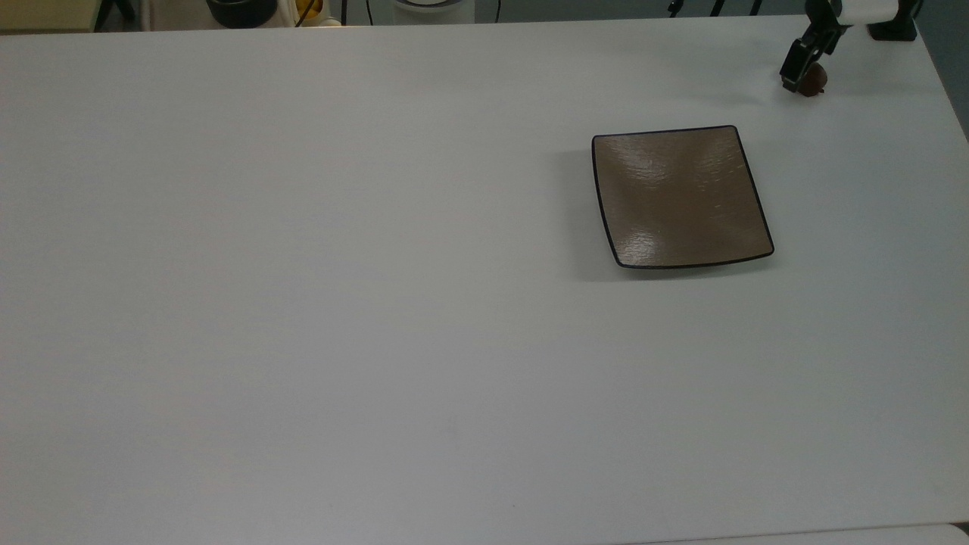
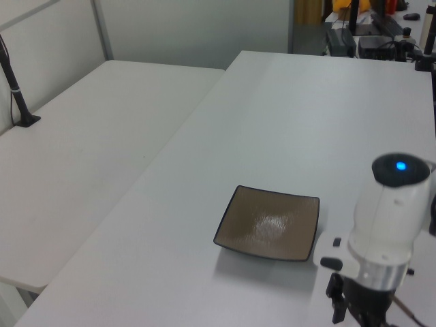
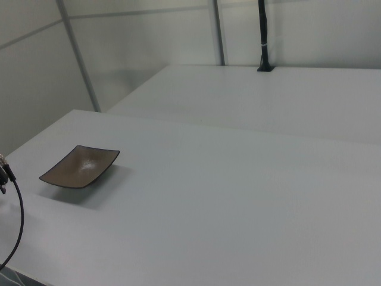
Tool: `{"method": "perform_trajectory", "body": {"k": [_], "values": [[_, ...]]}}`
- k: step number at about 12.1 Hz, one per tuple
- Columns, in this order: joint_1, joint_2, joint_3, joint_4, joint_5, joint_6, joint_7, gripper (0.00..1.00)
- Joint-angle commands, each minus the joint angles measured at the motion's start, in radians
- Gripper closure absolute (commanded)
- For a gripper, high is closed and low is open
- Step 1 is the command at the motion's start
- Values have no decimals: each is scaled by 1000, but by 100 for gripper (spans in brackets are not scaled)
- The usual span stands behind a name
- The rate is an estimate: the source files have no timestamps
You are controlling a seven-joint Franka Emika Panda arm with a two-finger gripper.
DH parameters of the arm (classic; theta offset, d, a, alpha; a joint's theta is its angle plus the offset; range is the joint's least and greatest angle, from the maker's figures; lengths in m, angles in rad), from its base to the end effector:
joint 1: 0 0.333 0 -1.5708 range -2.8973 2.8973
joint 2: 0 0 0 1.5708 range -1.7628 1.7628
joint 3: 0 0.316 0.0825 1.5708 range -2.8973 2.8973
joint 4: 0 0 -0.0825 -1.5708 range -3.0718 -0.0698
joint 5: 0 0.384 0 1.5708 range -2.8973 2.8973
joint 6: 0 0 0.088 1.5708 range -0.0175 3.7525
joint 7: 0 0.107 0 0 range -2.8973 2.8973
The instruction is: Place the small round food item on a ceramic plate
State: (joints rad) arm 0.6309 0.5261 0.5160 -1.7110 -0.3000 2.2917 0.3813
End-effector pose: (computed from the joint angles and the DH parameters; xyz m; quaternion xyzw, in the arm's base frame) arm 0.3208 0.5979 0.3291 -0.9037 -0.4228 -0.0453 0.0497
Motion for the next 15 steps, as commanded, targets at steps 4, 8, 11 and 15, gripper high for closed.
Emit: {"method": "perform_trajectory", "body": {"k": [4, 8, 11, 15], "values": [[13, 65, 12, 51, -100, 14, 102, 58], [13, 65, 13, 50, -99, 14, 114, 93], [9, 61, 15, 51, -99, 14, 117, 93], [-4, 49, 15, 117, -87, -58, 137, 91]]}}
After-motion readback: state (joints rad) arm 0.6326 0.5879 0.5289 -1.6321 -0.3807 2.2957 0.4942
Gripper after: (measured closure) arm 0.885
